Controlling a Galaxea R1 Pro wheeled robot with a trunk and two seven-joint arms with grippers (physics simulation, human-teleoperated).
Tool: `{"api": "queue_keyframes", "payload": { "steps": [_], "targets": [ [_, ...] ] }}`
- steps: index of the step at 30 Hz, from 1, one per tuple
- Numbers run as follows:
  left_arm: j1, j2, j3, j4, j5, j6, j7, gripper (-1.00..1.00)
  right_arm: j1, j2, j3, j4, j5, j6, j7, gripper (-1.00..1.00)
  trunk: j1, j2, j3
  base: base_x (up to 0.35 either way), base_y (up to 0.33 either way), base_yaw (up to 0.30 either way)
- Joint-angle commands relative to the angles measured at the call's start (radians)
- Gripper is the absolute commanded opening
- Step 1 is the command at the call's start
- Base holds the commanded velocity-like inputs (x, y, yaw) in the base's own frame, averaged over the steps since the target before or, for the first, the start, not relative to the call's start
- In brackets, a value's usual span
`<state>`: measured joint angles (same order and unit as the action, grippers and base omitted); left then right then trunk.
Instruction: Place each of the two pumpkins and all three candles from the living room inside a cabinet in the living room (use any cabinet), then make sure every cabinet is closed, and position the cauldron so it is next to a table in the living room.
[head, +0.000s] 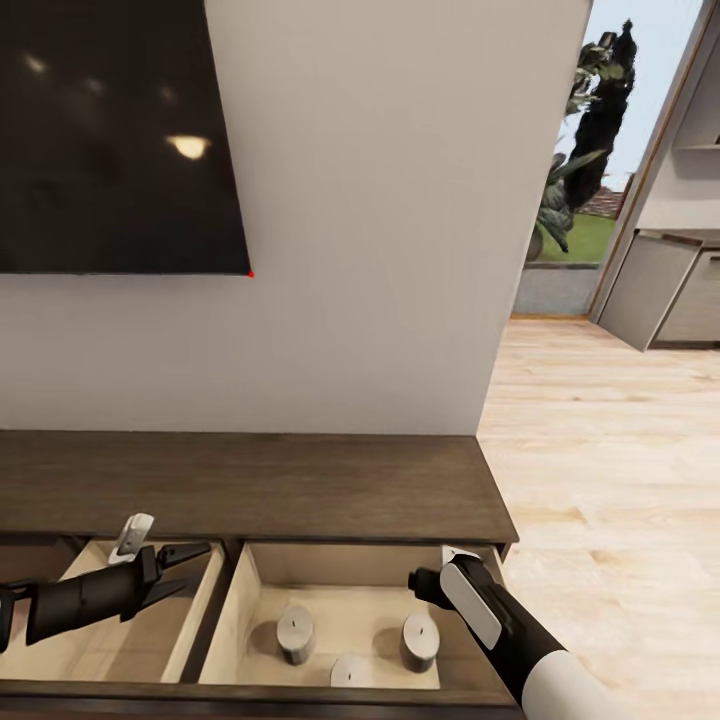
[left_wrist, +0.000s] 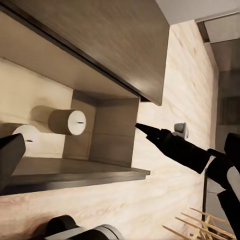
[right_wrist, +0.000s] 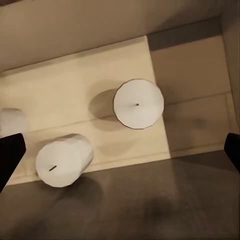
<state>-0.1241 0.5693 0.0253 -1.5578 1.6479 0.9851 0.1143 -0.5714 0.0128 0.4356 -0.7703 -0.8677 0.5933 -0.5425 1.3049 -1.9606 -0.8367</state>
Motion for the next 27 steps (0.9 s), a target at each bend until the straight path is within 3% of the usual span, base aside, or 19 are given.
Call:
{"api": "queue_keyframes", "payload": {
  "steps": [1,11,13,27],
  "targets": [
    [-0.001,0.0,0.001,-0.001,0.01,0.003,0.023,1.0,-0.001,-0.001,0.003,-0.001,-0.01,0.0,-0.01,1.0,-0.004,0.007,0.002,0.0,0.0,0.0],
    [-0.006,-0.008,-0.001,-0.001,0.009,0.001,0.082,1.0,-0.001,-0.001,0.003,-0.001,-0.01,0.0,-0.01,1.0,-0.042,0.077,0.034,0.0,0.0,0.0],
    [-0.009,-0.012,-0.001,-0.001,0.009,0.001,0.12,1.0,-0.001,-0.001,0.003,-0.001,-0.01,0.0,-0.01,1.0,-0.05,0.091,0.04,0.0,0.0,0.0],
    [-0.032,-0.101,-0.004,-0.004,0.008,0.002,0.39,1.0,-0.001,-0.001,0.003,0.0,-0.01,-0.001,-0.01,1.0,-0.104,0.189,0.084,0.0,0.0,0.0]
  ]
}}
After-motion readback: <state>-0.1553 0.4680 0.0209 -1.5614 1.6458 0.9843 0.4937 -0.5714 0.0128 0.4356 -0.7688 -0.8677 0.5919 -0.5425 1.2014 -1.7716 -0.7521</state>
